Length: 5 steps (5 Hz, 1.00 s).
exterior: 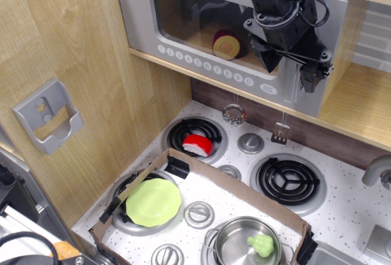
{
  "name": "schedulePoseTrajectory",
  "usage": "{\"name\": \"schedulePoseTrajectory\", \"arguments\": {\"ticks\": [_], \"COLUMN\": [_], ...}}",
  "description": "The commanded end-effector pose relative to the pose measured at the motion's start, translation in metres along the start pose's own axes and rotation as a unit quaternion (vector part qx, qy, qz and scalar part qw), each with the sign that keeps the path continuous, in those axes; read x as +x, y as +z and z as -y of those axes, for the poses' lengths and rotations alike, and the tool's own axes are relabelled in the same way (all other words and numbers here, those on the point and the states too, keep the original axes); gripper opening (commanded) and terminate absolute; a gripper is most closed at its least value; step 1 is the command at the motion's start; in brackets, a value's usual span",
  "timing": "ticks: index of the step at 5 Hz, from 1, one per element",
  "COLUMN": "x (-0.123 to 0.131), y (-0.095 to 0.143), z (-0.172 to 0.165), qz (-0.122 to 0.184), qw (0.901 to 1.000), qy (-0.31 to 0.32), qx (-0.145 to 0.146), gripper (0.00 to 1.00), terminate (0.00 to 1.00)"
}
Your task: Open microwave
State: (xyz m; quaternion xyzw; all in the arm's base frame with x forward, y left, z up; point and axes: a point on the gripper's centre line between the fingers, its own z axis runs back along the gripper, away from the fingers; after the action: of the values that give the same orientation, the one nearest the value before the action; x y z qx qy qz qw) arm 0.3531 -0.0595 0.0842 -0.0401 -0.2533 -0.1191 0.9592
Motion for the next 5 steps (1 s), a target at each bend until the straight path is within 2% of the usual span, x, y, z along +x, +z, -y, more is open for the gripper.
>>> {"name": "schedulePoseTrajectory", "arguments": {"ticks": [1, 3, 4, 5], "x": [0.009, -0.016, -0.032, -0.052], "y": [0.01, 0.014, 0.018, 0.027], "z": [-0.001, -0.005, -0.008, -0.01], "qz": [0.036, 0.006, -0.001, -0.004], "qw": [0.9988, 0.9984, 0.998, 0.9951], "qy": [-0.008, 0.017, 0.029, 0.058], "qx": [0.031, 0.054, 0.056, 0.079], "gripper": [0.0, 0.0, 0.0, 0.0], "terminate": [0.0, 0.0, 0.0, 0.0]}}
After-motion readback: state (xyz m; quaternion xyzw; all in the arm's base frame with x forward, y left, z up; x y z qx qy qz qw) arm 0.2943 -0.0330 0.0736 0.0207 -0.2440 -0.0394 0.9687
